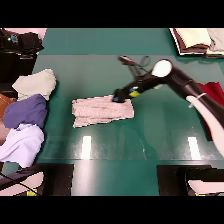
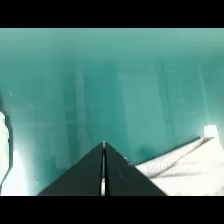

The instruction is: Fold the shirts.

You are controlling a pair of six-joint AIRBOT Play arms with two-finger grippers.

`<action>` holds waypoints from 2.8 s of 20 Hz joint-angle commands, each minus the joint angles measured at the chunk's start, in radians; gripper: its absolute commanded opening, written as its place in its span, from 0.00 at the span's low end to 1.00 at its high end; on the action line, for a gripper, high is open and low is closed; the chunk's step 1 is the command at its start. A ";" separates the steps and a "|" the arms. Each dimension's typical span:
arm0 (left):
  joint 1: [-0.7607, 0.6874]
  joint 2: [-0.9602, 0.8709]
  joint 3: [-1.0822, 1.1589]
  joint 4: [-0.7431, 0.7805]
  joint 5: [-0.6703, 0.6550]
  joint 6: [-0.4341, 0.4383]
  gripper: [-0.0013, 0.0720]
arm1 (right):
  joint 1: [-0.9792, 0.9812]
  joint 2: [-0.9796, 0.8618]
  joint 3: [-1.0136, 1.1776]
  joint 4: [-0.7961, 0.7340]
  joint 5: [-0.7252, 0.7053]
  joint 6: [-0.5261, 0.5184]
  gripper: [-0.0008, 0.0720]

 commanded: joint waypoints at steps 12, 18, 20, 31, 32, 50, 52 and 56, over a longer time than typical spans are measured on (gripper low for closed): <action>-0.035 0.003 -0.005 -0.028 -0.001 0.000 0.05 | -0.173 -0.284 -0.043 0.218 0.029 -0.002 0.81; -0.070 0.003 -0.005 -0.029 -0.008 0.000 0.04 | -0.068 -0.363 0.124 0.205 0.024 -0.002 0.03; -0.126 0.004 -0.005 -0.029 -0.004 0.000 0.04 | -0.119 -0.327 0.150 0.205 0.019 -0.001 0.03; -0.318 0.003 -0.005 -0.030 0.070 0.025 0.05 | -0.894 0.053 0.153 -0.079 0.041 0.114 0.03; -0.327 0.003 -0.005 -0.030 0.077 0.024 0.05 | -0.958 0.065 0.153 -0.079 0.040 0.114 0.03; -0.326 0.003 -0.005 -0.045 0.092 0.019 0.05 | -1.195 0.074 0.512 -0.048 0.193 0.160 0.03; -0.326 0.003 -0.005 -0.044 0.092 0.019 0.05 | -1.215 0.074 0.526 -0.087 0.264 0.169 0.03; -0.326 0.003 -0.005 -0.042 0.091 0.026 0.05 | -1.255 0.074 0.525 -0.220 0.380 0.186 0.03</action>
